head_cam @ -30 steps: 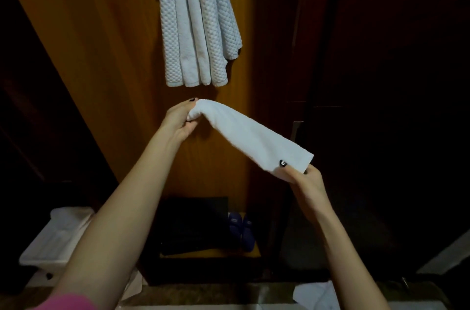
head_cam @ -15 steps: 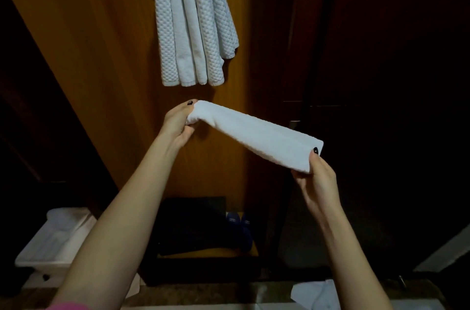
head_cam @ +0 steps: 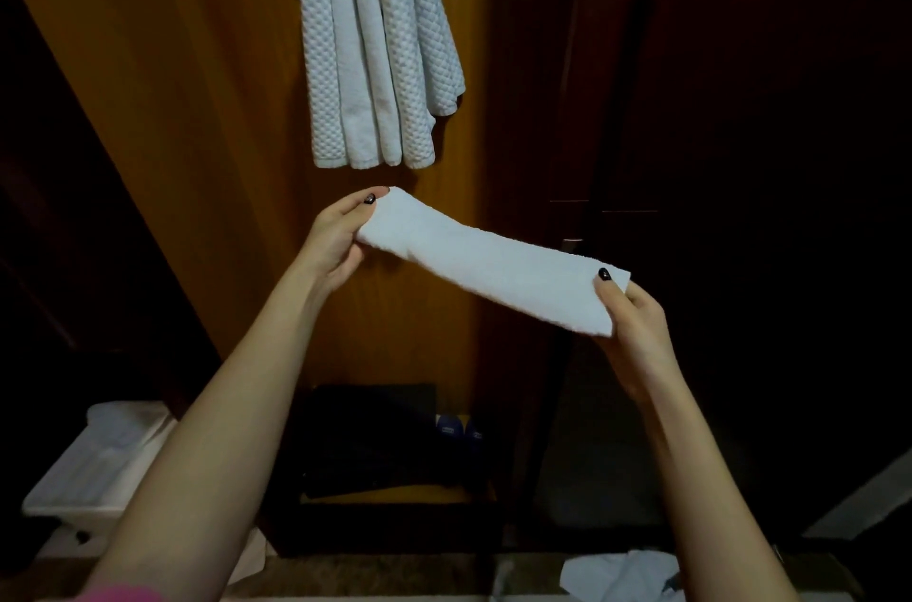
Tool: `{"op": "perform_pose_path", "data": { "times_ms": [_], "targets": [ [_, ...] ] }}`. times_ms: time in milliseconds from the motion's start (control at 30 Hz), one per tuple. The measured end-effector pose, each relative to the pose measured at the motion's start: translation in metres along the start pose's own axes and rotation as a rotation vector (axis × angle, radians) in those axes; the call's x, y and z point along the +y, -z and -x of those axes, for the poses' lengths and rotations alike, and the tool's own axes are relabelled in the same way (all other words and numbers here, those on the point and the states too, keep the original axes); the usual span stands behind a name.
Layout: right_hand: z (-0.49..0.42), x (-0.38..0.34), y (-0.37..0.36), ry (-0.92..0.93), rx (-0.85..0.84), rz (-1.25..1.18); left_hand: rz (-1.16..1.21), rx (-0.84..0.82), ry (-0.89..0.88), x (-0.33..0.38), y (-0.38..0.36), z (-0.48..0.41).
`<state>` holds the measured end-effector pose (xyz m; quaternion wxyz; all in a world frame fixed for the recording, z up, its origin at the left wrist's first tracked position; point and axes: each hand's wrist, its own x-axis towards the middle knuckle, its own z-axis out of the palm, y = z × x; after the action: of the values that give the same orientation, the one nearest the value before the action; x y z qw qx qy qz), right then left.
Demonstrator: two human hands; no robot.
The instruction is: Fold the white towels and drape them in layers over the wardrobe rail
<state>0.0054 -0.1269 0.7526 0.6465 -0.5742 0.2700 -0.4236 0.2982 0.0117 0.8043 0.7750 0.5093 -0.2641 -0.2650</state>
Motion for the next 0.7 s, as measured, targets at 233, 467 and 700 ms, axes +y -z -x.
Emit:
{"op": "perform_pose_path", "data": {
  "times_ms": [233,467,700],
  "targets": [
    [-0.028,-0.022,-0.013,0.111,-0.002,0.190,-0.061,-0.007,-0.030,0.022,0.008,-0.010],
    [-0.074,-0.080,-0.061,0.311,-0.089,0.253,-0.025,0.088,-0.171,0.076,0.024,-0.042],
    [-0.143,-0.136,-0.117,0.345,-0.204,0.268,-0.012,0.145,-0.342,0.133,0.043,-0.088]
  ]
}}
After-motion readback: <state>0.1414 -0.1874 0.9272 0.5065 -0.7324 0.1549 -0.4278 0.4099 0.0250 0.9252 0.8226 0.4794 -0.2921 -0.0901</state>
